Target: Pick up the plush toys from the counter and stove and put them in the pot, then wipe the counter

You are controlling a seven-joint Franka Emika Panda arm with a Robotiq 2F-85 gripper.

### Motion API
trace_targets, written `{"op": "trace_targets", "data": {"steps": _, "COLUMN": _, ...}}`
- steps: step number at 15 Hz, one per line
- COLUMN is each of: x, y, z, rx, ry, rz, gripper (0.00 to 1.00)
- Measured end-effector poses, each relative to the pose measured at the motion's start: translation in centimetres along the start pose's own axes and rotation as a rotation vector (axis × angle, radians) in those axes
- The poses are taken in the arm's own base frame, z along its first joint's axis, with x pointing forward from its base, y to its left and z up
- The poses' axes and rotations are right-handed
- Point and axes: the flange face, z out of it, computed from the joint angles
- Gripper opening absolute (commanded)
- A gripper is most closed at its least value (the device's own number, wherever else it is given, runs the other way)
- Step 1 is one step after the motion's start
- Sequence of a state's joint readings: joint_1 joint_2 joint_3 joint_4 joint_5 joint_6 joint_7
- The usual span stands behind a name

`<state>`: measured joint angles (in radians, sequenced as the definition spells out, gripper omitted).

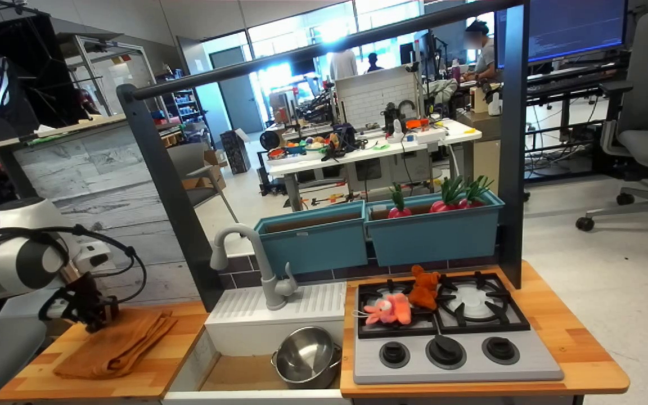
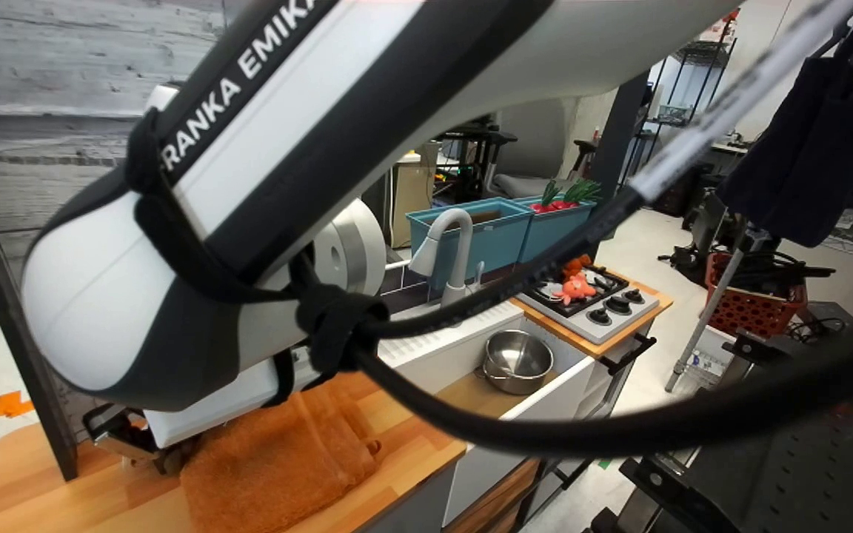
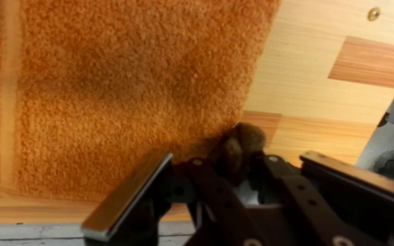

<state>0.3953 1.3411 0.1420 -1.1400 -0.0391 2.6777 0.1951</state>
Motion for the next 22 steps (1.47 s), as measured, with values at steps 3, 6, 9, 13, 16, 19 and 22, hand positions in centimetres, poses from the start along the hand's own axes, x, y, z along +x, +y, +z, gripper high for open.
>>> {"op": "trace_targets", "data": {"steps": 3, "x": -0.4, "y": 0.5, "z": -0.8, "rx": 0.001, "ry": 0.019, "rz": -0.008, "gripper": 0.03}}
{"op": "trace_targets", "data": {"steps": 6, "x": -0.9, "y": 1.5, "z": -2.2, "rx": 0.011, "ry": -0.006, "rz": 0.007, "gripper": 0.03}}
{"op": "trace_targets", "data": {"steps": 9, "x": -1.0, "y": 2.0, "z": -4.9, "rx": 0.079, "ry": -0.023, "rz": 0.0, "gripper": 0.03}}
{"op": "trace_targets", "data": {"steps": 13, "x": -0.2, "y": 2.4, "z": -9.8, "rx": 0.175, "ry": -0.008, "rz": 0.02, "gripper": 0.03}}
{"op": "trace_targets", "data": {"steps": 16, "x": 0.0, "y": 4.0, "z": -10.5, "rx": 0.155, "ry": -0.024, "rz": 0.079, "gripper": 0.03}}
{"op": "trace_targets", "data": {"steps": 19, "x": -1.2, "y": 6.2, "z": -8.2, "rx": 0.069, "ry": -0.095, "rz": 0.138, "gripper": 0.09}}
{"op": "trace_targets", "data": {"steps": 22, "x": -2.5, "y": 7.1, "z": -5.1, "rx": 0.008, "ry": -0.166, "rz": 0.173, "gripper": 0.39}}
